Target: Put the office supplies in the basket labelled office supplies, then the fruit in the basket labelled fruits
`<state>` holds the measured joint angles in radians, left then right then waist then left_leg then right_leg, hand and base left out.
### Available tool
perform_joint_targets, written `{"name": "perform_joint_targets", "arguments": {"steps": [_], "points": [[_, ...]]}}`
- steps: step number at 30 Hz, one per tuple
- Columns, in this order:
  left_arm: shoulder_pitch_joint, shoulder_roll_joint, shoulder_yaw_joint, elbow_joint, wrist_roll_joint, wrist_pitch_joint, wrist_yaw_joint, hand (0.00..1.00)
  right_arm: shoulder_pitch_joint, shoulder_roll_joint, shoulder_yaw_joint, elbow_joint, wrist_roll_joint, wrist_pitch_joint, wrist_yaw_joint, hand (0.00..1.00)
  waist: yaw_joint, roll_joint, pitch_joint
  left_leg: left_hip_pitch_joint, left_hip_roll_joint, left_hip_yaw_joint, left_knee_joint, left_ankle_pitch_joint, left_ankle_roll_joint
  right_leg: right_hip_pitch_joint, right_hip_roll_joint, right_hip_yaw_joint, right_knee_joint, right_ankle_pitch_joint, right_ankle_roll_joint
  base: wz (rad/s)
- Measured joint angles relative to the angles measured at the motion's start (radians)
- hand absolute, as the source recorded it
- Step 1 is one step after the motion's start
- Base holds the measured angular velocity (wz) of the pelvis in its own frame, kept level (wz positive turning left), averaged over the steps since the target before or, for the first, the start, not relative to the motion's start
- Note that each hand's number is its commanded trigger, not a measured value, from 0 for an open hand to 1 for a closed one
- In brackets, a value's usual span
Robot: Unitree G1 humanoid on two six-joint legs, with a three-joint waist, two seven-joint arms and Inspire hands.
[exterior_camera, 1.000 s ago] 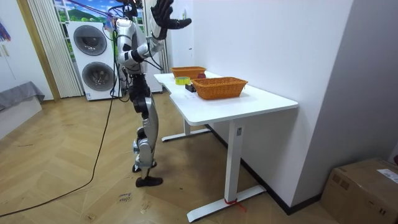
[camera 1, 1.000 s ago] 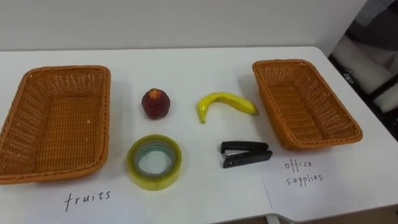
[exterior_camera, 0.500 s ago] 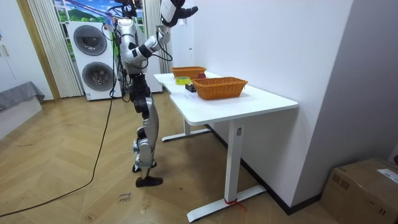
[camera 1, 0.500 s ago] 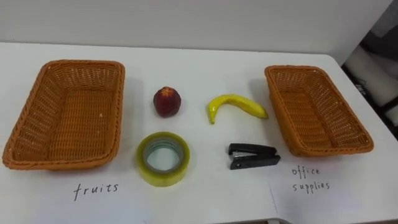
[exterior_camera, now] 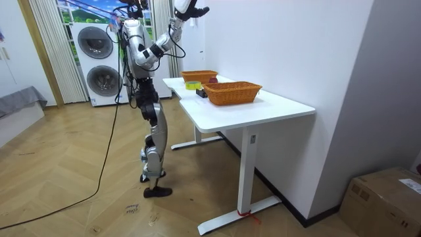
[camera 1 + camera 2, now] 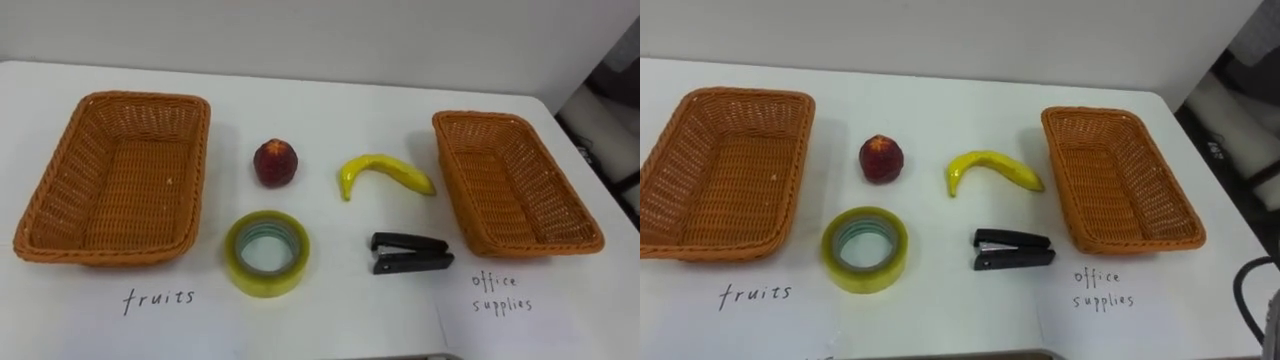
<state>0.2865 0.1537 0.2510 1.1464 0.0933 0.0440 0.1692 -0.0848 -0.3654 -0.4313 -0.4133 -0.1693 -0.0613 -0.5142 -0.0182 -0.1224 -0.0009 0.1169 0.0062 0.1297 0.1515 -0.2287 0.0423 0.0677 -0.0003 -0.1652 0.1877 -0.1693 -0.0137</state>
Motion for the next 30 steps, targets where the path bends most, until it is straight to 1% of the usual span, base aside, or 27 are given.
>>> {"name": "perform_joint_targets", "arguments": {"steps": [2, 6, 12, 15, 17, 20, 22, 26, 30], "points": [[-0.008, -0.001, 0.000, 0.000, 0.011, 0.000, -0.012, 0.00, -0.016, -0.007, 0.025, -0.001, 0.000, 0.000, 0.035, 0.00, -0.002, 0.006, -0.0008, 0.000, 0.000, 0.000, 0.000, 0.000, 0.000, 0.000, 0.000, 0.000, 0.000, 0.001, -0.002, 0.00], [-0.015, -0.001, 0.000, 0.000, 0.011, -0.002, -0.028, 0.00, -0.017, -0.028, 0.057, -0.002, 0.000, 0.000, 0.082, 0.00, 0.002, 0.011, -0.0013, 0.000, 0.001, 0.000, 0.001, 0.001, -0.001, 0.001, 0.000, 0.001, 0.001, 0.002, -0.003, 0.00], [-0.023, 0.000, 0.000, 0.001, 0.011, -0.002, -0.035, 0.00, -0.017, -0.028, 0.068, -0.003, -0.002, 0.000, 0.128, 0.00, 0.004, 0.010, -0.0009, -0.001, 0.001, 0.000, 0.001, 0.001, -0.001, 0.002, 0.001, -0.001, 0.000, 0.002, -0.003, 0.00], [-0.032, 0.001, -0.001, 0.003, 0.011, -0.011, -0.045, 0.00, -0.017, -0.028, 0.098, -0.004, -0.003, 0.000, 0.150, 0.00, 0.003, 0.009, -0.0009, -0.001, 0.002, 0.000, 0.000, 0.001, -0.001, 0.001, 0.001, -0.001, 0.000, 0.002, -0.003, 0.00], [-0.043, 0.002, -0.001, 0.016, 0.011, -0.018, -0.046, 0.00, -0.017, -0.028, 0.108, -0.003, -0.007, 0.000, 0.174, 0.00, 0.010, 0.009, -0.0006, -0.001, 0.002, 0.000, 0.000, 0.001, -0.001, 0.001, 0.001, -0.001, 0.000, 0.002, -0.003, 0.00], [-0.053, 0.002, -0.002, 0.026, 0.010, -0.023, -0.045, 0.00, -0.017, -0.031, 0.137, -0.003, -0.037, 0.000, 0.212, 0.00, 0.019, 0.005, 0.0000, -0.001, 0.002, 0.000, -0.001, 0.001, -0.001, 0.001, 0.002, -0.001, -0.001, 0.002, -0.003, 0.00], [-0.056, 0.004, -0.012, 0.027, 0.009, -0.024, -0.045, 0.00, -0.017, -0.031, 0.144, -0.003, -0.041, 0.000, 0.236, 0.00, 0.026, 0.001, 0.0019, -0.002, 0.002, 0.000, -0.001, 0.001, -0.001, 0.000, 0.002, 0.000, 0.000, 0.002, -0.003, 0.00], [-0.052, 0.006, -0.020, 0.027, 0.010, -0.023, -0.045, 0.00, -0.015, -0.031, 0.180, -0.003, -0.042, 0.000, 0.294, 0.00, 0.028, -0.008, 0.0018, -0.003, 0.003, -0.002, 0.000, 0.001, -0.001, 0.000, 0.002, -0.001, -0.001, 0.002, -0.003, 0.01], [-0.053, 0.016, -0.020, 0.020, 0.010, -0.021, -0.053, 0.00, -0.014, -0.032, 0.211, -0.003, -0.061, 0.024, 0.378, 0.00, 0.028, -0.014, -0.0002, -0.005, 0.002, -0.009, 0.001, 0.001, -0.001, 0.000, 0.001, -0.003, -0.002, 0.003, -0.003, 0.03]]}}
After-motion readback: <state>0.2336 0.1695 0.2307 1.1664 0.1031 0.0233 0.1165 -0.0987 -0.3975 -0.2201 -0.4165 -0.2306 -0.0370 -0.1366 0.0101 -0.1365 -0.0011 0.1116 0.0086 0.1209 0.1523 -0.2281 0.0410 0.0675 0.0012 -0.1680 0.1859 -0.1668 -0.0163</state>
